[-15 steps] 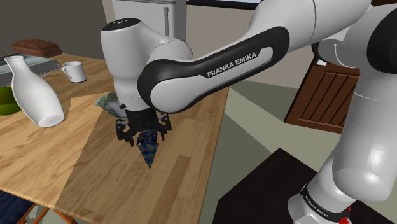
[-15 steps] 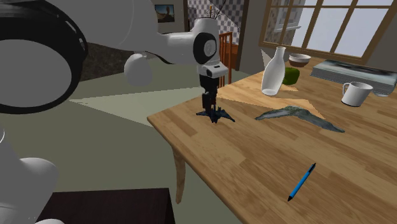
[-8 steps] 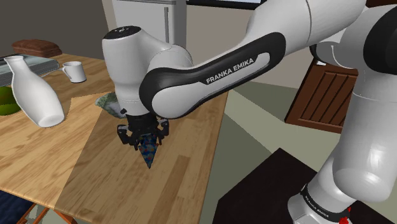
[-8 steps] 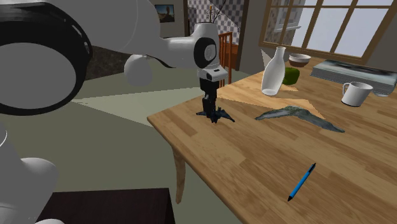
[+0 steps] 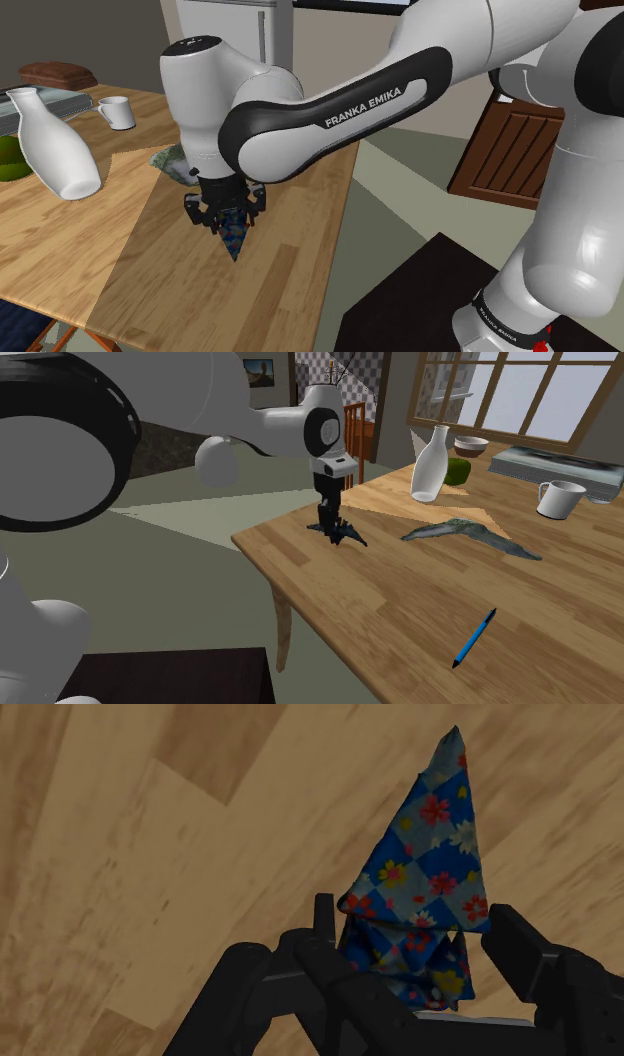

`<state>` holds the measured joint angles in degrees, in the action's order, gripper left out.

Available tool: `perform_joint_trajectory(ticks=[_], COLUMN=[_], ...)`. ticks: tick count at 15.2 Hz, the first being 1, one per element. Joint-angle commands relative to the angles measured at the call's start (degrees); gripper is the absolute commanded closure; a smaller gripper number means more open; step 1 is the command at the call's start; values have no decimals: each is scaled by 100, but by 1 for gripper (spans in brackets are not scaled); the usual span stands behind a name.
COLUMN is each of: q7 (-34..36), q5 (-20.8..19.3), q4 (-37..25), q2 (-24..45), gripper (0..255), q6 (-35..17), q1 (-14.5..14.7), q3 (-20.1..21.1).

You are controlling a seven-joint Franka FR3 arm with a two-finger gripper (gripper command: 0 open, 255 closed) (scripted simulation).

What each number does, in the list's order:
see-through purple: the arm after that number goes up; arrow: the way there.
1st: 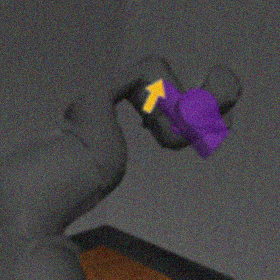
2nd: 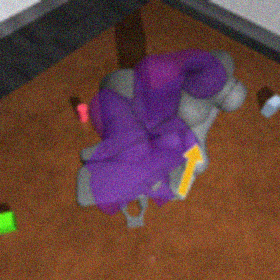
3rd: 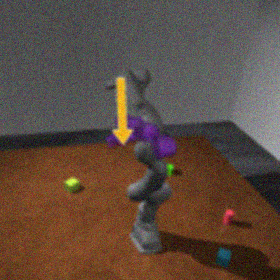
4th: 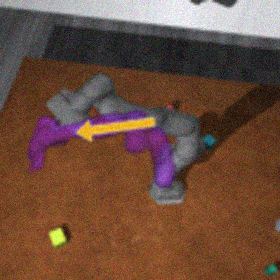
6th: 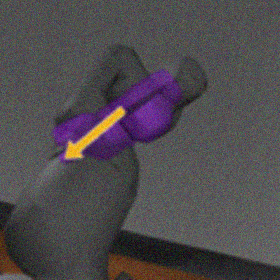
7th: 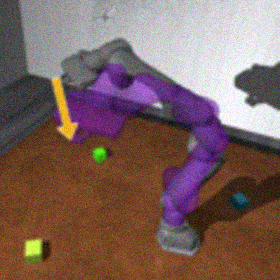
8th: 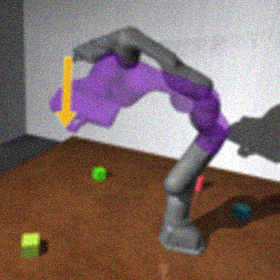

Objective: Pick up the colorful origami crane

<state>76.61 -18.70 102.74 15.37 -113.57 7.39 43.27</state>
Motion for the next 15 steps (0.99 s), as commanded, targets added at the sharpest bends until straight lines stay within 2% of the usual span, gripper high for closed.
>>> perform_joint_trajectory(ticks=[1,13,15], q7=[-38,-248,-250], q5=[37,237,238], q4=[-112,-842,-852], q2=[-29,-208,-209], gripper=[255,255,255], q6=[130,967,978], q1=[-2,2,3], q3=[13,86,87])
